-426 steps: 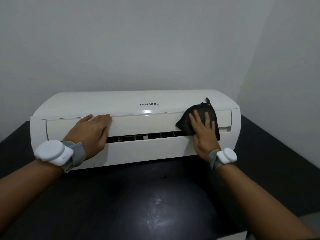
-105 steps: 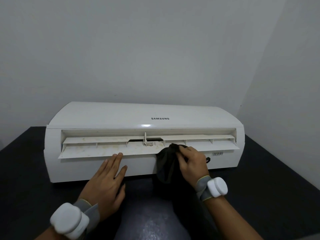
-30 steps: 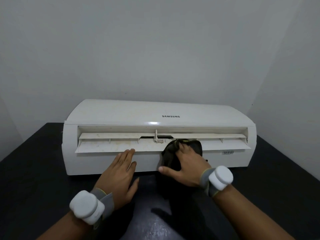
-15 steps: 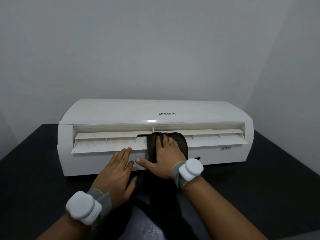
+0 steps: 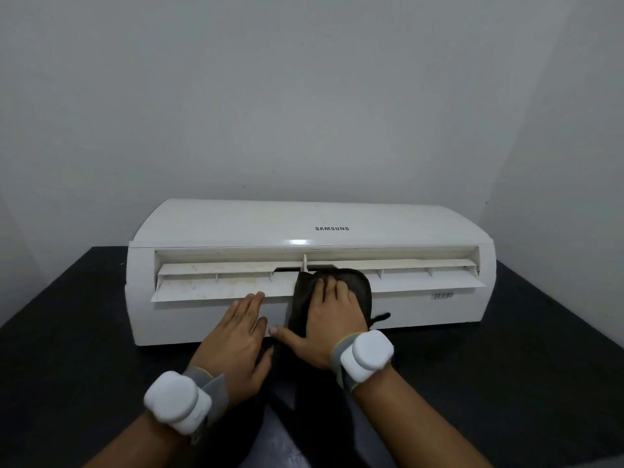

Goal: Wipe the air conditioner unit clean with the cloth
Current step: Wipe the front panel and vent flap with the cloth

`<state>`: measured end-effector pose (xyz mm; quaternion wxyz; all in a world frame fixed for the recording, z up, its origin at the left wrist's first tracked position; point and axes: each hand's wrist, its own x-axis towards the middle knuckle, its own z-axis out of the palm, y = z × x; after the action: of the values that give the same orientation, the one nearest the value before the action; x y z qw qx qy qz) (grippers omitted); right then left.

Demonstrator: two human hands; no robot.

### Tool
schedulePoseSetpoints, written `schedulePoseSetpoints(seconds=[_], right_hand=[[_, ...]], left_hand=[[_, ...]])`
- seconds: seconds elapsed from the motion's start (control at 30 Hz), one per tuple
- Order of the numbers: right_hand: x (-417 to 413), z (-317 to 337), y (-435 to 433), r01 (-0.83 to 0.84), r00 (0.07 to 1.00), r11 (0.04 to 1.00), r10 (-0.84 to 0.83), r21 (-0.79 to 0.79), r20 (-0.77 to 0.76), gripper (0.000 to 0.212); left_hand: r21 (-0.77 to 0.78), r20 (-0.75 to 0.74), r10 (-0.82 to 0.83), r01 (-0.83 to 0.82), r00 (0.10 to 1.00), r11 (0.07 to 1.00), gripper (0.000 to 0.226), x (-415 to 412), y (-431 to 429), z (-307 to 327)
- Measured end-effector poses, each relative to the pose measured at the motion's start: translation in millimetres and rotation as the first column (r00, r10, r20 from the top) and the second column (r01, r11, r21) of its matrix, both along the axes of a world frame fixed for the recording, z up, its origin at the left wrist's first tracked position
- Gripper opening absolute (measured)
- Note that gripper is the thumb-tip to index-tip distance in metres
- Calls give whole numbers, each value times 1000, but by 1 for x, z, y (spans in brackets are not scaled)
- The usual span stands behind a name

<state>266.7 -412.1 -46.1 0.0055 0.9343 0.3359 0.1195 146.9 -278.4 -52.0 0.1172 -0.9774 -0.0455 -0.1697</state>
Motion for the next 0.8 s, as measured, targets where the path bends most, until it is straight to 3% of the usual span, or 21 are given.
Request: schedulePoseSetpoints(seconds=[0.43, 0.7, 0.8], right_hand=[[31, 14, -4, -13, 996, 1000, 12, 12, 92, 117], [6, 3, -17, -10, 998, 999, 7, 46, 62, 119], [-7, -6, -16, -114, 993, 984, 114, 135, 6, 112]], left_hand=[[-29, -7, -15, 15, 1000, 999, 46, -1, -1, 1], [-132, -51, -56, 49, 997, 990, 59, 1, 6, -5], [-162, -26, -76, 71, 997, 984, 65, 2, 7, -6]])
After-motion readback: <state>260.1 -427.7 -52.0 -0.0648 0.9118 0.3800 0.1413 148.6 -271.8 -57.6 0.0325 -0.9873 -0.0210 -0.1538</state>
